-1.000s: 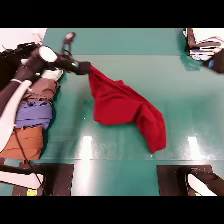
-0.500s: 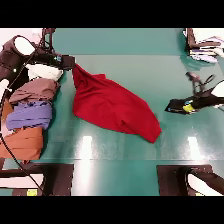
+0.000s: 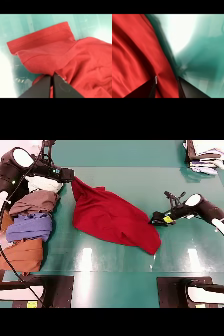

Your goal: Fold the shirts.

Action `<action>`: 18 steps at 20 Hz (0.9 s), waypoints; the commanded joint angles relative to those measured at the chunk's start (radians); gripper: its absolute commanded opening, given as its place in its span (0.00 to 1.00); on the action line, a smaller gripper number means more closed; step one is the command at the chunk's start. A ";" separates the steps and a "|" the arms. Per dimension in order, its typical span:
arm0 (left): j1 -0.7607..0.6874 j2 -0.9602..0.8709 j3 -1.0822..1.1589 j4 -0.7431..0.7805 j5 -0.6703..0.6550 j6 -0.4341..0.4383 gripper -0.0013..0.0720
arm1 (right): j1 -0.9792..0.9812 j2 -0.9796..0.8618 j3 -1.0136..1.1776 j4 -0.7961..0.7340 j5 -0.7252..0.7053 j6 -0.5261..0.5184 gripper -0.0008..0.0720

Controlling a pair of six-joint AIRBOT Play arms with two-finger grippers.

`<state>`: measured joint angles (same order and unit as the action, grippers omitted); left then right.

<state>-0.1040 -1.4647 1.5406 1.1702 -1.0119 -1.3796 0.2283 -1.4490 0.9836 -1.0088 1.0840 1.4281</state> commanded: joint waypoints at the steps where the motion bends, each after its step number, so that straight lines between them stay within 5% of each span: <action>1: 0.001 0.001 0.001 0.001 -0.015 0.000 0.05 | 0.038 -0.053 0.050 0.011 -0.046 -0.010 0.22; 4: 0.001 0.002 0.001 0.002 -0.038 0.000 0.05 | 0.037 -0.051 0.053 0.010 -0.064 -0.016 0.03; 11: 0.001 0.242 0.130 0.095 -0.010 -0.008 0.05 | -0.040 0.286 0.285 -0.173 -0.032 -0.015 0.03; 18: 0.001 0.581 0.390 0.078 0.005 -0.008 0.05 | -0.133 0.579 0.665 -0.173 0.035 -0.015 0.03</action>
<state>-0.1036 -1.0061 1.8431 1.2480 -1.0229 -1.3865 0.1257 -0.9760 1.5269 -1.1709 1.0931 1.4120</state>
